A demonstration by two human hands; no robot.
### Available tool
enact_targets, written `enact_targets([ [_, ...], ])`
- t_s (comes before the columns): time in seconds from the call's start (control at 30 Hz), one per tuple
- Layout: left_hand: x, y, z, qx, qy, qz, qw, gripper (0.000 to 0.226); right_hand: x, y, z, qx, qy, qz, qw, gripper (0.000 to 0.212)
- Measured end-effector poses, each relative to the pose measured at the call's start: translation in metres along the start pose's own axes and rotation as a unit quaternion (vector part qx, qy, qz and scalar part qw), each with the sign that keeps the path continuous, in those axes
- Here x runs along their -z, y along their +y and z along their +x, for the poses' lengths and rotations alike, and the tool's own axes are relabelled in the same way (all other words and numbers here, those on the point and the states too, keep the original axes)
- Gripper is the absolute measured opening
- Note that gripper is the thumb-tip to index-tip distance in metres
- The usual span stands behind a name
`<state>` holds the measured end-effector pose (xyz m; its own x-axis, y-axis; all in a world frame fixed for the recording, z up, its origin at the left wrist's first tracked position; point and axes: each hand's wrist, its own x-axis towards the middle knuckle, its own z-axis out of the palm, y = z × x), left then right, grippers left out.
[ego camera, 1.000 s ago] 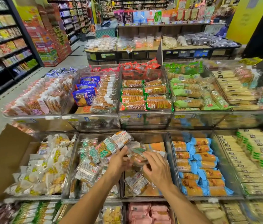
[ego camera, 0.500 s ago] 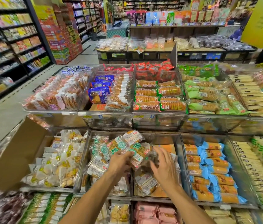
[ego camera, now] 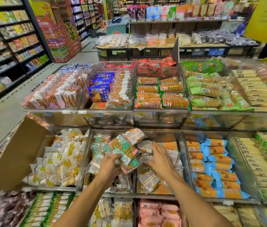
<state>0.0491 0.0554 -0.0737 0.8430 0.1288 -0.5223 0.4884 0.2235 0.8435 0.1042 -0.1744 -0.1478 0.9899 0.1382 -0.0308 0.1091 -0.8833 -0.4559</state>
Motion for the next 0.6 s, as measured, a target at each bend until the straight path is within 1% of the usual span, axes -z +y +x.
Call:
enact_targets([
  [0.1,0.003,0.002,-0.001,-0.001,-0.007,0.001,1.000,0.026,-0.006,-0.003,0.012,-0.028,-0.010,-0.031,0.999,0.090],
  [0.17,0.005,0.003,-0.001,-0.001,-0.003,-0.003,1.000,0.028,-0.006,0.000,0.022,-0.031,-0.033,-0.044,0.998,0.087],
  [0.23,0.006,0.003,-0.002,-0.003,-0.001,0.000,1.000,0.028,-0.003,0.003,0.032,-0.032,-0.048,-0.038,0.998,0.083],
  [0.4,0.003,0.004,-0.006,0.000,0.007,0.001,1.000,0.025,0.007,0.004,0.043,-0.036,-0.042,-0.031,0.998,0.068],
  [0.43,0.001,0.004,-0.007,-0.001,0.006,0.004,1.000,0.023,0.010,0.004,0.043,-0.033,-0.036,-0.027,0.998,0.062],
  [0.53,0.001,0.003,-0.005,-0.004,0.003,0.009,1.000,0.021,0.025,0.006,0.032,-0.037,0.019,0.054,0.998,0.036],
  [0.6,0.001,0.002,-0.002,-0.001,0.002,0.008,1.000,0.023,0.038,0.003,0.021,-0.076,0.061,0.136,0.986,0.034],
])
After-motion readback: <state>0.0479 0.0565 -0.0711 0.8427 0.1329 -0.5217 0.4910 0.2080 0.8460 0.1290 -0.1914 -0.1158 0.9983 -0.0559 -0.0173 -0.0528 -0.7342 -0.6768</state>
